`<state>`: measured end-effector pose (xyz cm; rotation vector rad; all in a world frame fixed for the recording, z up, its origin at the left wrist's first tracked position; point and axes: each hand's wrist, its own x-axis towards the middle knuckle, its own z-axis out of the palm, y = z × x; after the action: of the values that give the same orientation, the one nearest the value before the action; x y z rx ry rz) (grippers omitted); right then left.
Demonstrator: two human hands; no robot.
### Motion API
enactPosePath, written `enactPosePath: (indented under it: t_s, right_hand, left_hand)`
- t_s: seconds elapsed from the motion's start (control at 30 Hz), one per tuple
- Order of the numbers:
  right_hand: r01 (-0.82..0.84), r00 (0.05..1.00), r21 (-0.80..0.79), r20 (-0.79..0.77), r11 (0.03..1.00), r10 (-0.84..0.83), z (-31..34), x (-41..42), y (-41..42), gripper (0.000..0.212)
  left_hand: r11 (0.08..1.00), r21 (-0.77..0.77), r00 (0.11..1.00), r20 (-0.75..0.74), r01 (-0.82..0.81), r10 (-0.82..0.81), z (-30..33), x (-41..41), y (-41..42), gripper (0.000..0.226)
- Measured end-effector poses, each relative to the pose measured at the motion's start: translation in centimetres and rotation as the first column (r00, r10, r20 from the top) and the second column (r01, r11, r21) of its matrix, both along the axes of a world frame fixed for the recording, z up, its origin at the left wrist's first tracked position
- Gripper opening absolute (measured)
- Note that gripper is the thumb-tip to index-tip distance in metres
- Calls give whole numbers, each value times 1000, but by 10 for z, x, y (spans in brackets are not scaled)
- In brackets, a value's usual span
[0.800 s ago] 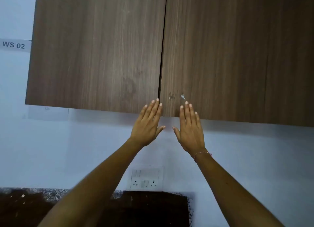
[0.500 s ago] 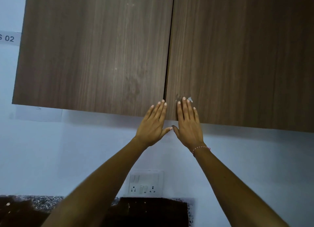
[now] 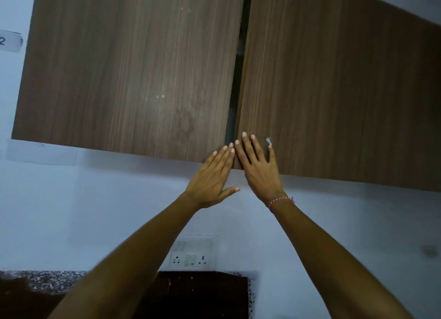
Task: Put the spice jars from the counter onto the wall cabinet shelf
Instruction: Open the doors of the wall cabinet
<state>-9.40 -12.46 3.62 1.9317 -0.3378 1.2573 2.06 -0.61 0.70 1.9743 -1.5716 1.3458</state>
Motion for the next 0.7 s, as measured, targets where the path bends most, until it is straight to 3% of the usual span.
enactPosePath:
  t_s: [0.23,0.4,0.7]
  right_hand:
    - [-115,993,-204,-23,972,113,2,-68,11,77]
    - [-54,998,-253,-3,966,55,6,-125,19,66]
    - [90,996,-209,44,974,-82,4,-209,27,69]
  left_hand:
    - [994,-20,994,45,104,-103,3,-58,4,99]
    - [990,-48,989,78,131,-127,6,-112,9,104]
    - [984,13,980,90,178,-179,6,-185,8,110]
